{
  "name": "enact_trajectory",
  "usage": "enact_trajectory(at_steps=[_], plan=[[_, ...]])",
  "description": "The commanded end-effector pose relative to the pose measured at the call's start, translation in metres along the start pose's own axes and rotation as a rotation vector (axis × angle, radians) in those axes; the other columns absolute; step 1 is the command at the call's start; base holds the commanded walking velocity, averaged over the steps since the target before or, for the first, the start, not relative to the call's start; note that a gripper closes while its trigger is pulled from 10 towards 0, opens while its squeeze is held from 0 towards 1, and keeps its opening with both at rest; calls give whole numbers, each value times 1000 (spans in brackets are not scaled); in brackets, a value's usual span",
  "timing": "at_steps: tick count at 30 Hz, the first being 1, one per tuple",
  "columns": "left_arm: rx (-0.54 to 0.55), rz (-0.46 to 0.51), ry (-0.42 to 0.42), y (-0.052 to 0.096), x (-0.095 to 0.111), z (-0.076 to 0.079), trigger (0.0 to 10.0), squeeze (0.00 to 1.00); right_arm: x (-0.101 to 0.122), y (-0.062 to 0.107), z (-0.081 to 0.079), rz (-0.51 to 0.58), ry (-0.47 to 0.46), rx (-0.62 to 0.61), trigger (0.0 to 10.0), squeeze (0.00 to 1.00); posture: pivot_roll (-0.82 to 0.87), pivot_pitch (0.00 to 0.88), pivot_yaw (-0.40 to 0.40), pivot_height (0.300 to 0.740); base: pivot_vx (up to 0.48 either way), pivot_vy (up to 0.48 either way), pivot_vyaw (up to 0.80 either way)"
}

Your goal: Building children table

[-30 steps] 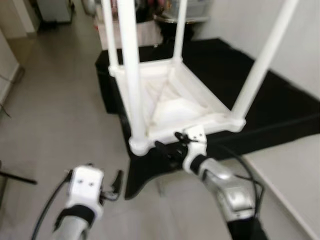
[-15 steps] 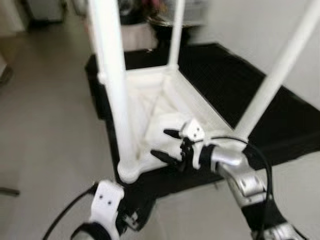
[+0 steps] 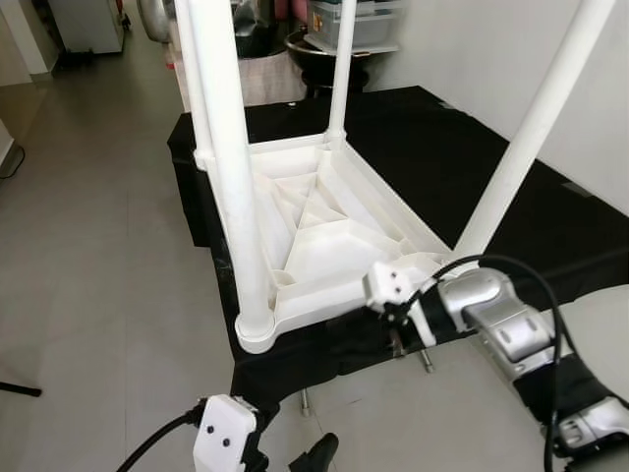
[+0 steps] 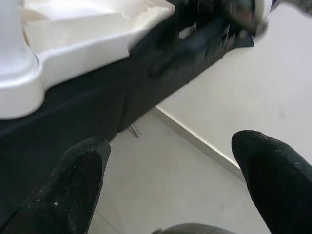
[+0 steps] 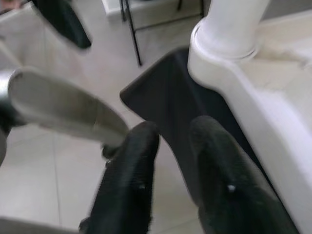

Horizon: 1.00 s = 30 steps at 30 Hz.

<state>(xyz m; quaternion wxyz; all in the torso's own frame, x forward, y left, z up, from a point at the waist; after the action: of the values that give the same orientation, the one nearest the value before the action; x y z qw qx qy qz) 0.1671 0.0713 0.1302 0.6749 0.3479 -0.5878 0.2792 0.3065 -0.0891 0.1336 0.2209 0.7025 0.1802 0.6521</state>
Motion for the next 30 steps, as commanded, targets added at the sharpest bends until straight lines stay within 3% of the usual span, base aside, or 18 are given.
enact_trajectory(at_steps=[1,4,7,8,9,13,17,19,24,30], plan=[[7,-19,6,1,-2,-1,10000,0,-3,-7,0,-33,17,-6,0,0,102,118,-54,740,0,0,0],[16,-22,-5,1,-2,-3,10000,0,-6,-18,6,-50,14,-58,0,0,104,122,-51,740,0,0,0],[38,-28,-19,3,-1,-6,10000,0,-14,-29,24,-89,-51,-190,0,0,107,126,-48,740,0,0,0],[40,-29,-19,3,-1,-7,10000,0,-16,-28,28,-102,-63,-221,4667,0,106,128,-46,740,0,0,0],[42,-30,-18,3,-2,-7,10000,0,-17,-27,34,-107,-79,-264,10000,0,106,128,-46,740,0,0,0],[43,-30,-17,4,-2,-6,10000,0,-18,-26,38,-108,-88,-290,10000,0,106,128,-46,740,0,0,0],[44,-29,-19,3,-2,-6,10000,0,-10,-27,56,-65,-130,-425,10000,0,97,126,-47,740,0,0,0],[44,-29,-19,3,-2,-6,10000,0,-10,-27,56,-65,-130,-425,10000,0,97,126,-47,740,0,0,0],[46,-31,-27,2,-2,-6,10000,0,9,-33,69,58,-204,-535,10000,0,101,124,-49,740,0,0,0],[49,-29,-29,2,-2,-7,10000,0,19,-40,73,111,-216,-576,10000,0,100,123,-51,740,0,0,0]])
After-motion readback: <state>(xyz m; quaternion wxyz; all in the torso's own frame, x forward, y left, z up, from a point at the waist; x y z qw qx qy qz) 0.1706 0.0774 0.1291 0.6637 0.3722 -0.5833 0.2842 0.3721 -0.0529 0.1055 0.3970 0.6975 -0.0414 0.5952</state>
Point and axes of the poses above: a point about 5 cm out from each wrist's last joint towards the gripper, its own y axis pointing back from the gripper into the wrist, its own x axis along the axis of the wrist's last joint, z = x × y, the point moved 5 cm from there along -y, pointing out of the wrist towards the gripper, and after that the axes turned 11 degrees about -y, right-handed, at the moved point
